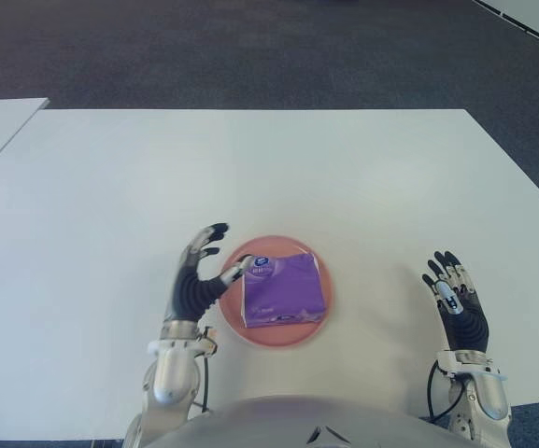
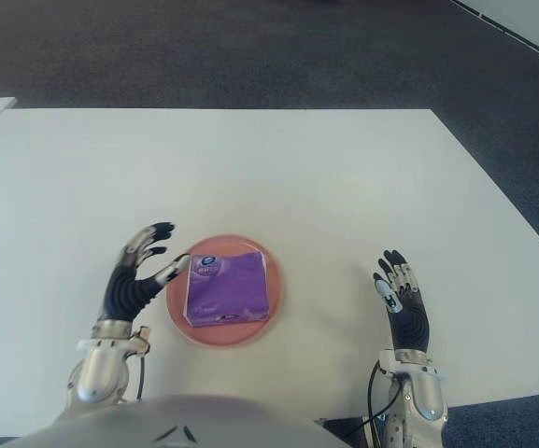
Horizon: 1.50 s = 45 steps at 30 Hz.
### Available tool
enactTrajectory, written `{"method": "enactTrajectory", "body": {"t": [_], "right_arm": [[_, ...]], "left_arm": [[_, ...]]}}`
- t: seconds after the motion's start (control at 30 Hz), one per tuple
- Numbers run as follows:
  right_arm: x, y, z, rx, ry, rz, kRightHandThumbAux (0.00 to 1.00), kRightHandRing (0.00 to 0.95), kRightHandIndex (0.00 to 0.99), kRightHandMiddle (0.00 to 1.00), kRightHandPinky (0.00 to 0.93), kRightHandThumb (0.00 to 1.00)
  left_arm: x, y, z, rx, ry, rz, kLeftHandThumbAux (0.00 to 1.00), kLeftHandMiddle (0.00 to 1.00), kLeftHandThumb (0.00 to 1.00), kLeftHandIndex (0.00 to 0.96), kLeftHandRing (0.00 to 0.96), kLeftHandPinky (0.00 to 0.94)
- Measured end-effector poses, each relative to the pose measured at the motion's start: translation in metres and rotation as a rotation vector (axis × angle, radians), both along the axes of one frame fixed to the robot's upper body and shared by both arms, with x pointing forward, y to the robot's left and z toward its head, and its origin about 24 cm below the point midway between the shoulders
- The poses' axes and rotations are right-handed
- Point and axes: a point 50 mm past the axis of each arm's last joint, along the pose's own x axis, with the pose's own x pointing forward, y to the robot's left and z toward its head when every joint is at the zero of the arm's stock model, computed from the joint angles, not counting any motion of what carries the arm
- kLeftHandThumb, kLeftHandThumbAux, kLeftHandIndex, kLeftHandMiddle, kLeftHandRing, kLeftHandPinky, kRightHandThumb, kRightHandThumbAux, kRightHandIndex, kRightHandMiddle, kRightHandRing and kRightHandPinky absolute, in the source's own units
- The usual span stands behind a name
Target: Put the tissue paper into the plate.
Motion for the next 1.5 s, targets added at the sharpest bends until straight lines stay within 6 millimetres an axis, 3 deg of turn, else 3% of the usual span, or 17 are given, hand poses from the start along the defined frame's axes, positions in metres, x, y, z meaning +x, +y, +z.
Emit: {"method": "enactTrajectory", "body": {"t": [0.2,0.5,0.77,0.87,1.07,1.5], "right_arm": [[-0.004,0.014,-0.006,0.013,-0.009,0.043,0.541,0.034,0.044,0.057,0.053,0.113],[-0.003,0.025,-0.008,-0.01,-0.038,0.109,0.51,0.037,0.042,0.057,0.04,0.083],[0.005,0.04,-0.014,-0.009,-0.057,0.153,0.512,0.033,0.036,0.051,0.059,0.097],[0.013,0.053,-0.013,0.019,-0.102,0.17,0.525,0.041,0.042,0.054,0.084,0.12],[0.027,0.075,-0.005,0.105,-0.231,0.232,0.522,0.07,0.1,0.083,0.12,0.308],[0.028,0.067,-0.003,0.125,-0.274,0.228,0.516,0.076,0.114,0.09,0.122,0.356]], "left_arm": [[-0.013,0.014,-0.004,-0.136,0.011,0.182,0.577,0.2,0.132,0.203,0.221,0.26],[-0.017,0.018,-0.003,-0.173,-0.037,0.217,0.598,0.203,0.174,0.217,0.226,0.262],[-0.044,0.018,-0.027,-0.189,0.108,0.253,0.604,0.179,0.16,0.212,0.193,0.224],[-0.047,0.015,-0.03,-0.196,0.129,0.248,0.602,0.172,0.148,0.209,0.185,0.22],[-0.047,0.015,-0.029,-0.187,0.124,0.246,0.585,0.162,0.12,0.203,0.17,0.194],[-0.046,0.016,-0.03,-0.179,0.131,0.251,0.552,0.148,0.078,0.14,0.146,0.156]]}}
